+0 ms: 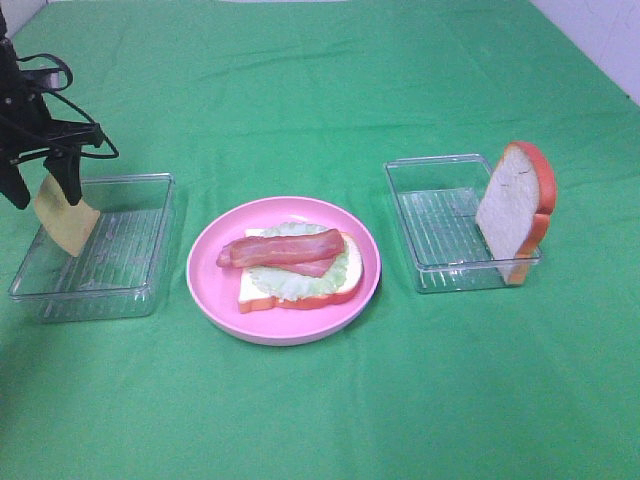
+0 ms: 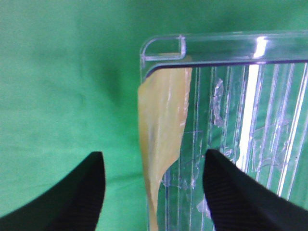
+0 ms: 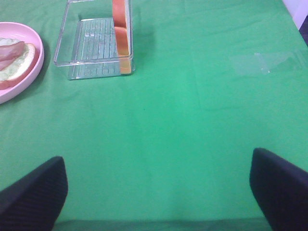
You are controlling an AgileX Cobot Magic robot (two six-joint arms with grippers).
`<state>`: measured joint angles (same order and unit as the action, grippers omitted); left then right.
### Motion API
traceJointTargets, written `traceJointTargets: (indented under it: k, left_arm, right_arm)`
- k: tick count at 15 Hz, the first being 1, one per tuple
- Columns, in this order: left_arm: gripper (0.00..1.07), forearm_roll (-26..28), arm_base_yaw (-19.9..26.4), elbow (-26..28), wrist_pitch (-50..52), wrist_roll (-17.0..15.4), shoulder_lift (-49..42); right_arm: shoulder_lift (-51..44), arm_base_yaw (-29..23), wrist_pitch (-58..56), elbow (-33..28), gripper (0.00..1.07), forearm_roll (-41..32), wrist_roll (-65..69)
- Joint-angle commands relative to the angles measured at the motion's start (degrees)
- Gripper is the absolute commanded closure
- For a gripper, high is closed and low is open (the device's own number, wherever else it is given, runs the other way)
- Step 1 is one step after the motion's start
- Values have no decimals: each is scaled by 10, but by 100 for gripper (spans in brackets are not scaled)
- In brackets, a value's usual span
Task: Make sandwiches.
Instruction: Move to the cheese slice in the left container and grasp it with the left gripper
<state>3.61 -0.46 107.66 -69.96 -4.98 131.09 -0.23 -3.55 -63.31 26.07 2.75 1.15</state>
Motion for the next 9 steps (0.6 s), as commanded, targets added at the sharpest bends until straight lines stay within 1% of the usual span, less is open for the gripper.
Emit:
traceJointTargets:
  k: [1, 2, 6, 7, 8, 9]
  left_arm:
    - [61, 2, -2, 2, -58, -1, 1]
    - [61, 2, -2, 2, -58, -10, 1]
    - [62, 3, -2, 2, -58, -11, 0]
    - [66, 3, -2, 2, -58, -11, 0]
    - [73, 3, -2, 2, -58, -11, 0]
    - [85, 3, -2, 2, -58, -11, 0]
  right_arm:
    - [-14, 1, 2, -2, 9, 1, -1]
    - [-14, 1, 2, -2, 9, 1, -1]
    - [-14, 1, 2, -2, 9, 1, -1]
    - [-14, 1, 2, -2, 9, 1, -1]
    - [-14, 1, 2, -2, 9, 1, -1]
    - [-14, 1, 2, -2, 9, 1, -1]
